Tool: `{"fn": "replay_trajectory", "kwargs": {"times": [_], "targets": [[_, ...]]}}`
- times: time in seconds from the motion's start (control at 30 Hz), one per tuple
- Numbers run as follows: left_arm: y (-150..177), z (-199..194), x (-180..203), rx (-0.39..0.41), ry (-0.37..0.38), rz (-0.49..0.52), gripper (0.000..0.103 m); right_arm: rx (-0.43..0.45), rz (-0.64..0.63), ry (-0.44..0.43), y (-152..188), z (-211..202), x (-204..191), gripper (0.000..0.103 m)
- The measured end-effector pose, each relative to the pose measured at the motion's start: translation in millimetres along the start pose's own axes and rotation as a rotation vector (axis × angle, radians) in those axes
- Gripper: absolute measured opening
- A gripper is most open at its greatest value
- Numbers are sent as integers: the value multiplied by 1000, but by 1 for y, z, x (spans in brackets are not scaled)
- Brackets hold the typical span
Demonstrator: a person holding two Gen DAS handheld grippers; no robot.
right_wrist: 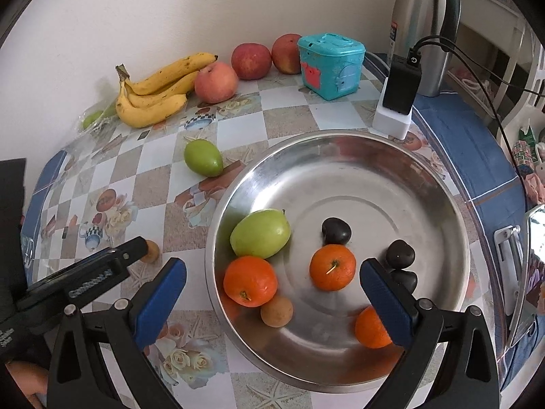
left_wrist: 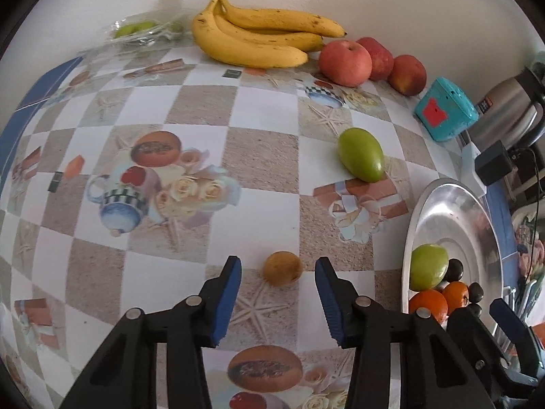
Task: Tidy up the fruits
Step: 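Close the left gripper around the small brown round fruit, then close the right gripper around the green mango while the left gripper holds the brown fruit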
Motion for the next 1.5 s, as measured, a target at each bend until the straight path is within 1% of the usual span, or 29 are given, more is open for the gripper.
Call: {"fn": "replay_trajectory", "kwargs": {"times": [0.03,0.07,0.13,0.23,0.47,0.6,0.8,1.03,1.2,1.37,1.5], "targets": [[0,2,1,-2,4,-1,42,1,2,0,0,0,0,102],[0,4,1,-3,6,-4,41,1,5,-1,0,0,1,102],[-1,6,1,-2,11,-7,35,1,5,0,0,0,1,102],[-1,6,0,3,15,-12,28,2,5,6,0,0,2,102],[1,5,-3,0,35,-30,27,0,8,12,0,-1,3,102],[2,-2,-3,3,46,-47,27,-1,7,9,0,-6,1,102],[-1,-27,-7,45,67,-70,27,17,-4,0,2,-25,-4,102],[-4,-63,-14,102,82,-82,27,49,-7,-10,4,-60,-9,102],[-7,-78,-24,143,93,-99,27,67,-2,-29,0,-76,-15,102],[-13,-80,-38,171,94,-133,27,64,-58,-33,-13,-74,-32,102],[-19,-73,-50,184,95,-166,27,25,-109,-72,-31,-58,-53,102]]}}
Point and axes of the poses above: each gripper's, at about its wrist camera, not at the fingertips, and z roughly the way its jaws point, x to its right, y to its underside, the point moved 2 cm from there along z, roughly the way its jaws point, and after that the axes turned 14 degrees about z, right-handed, at the moved point
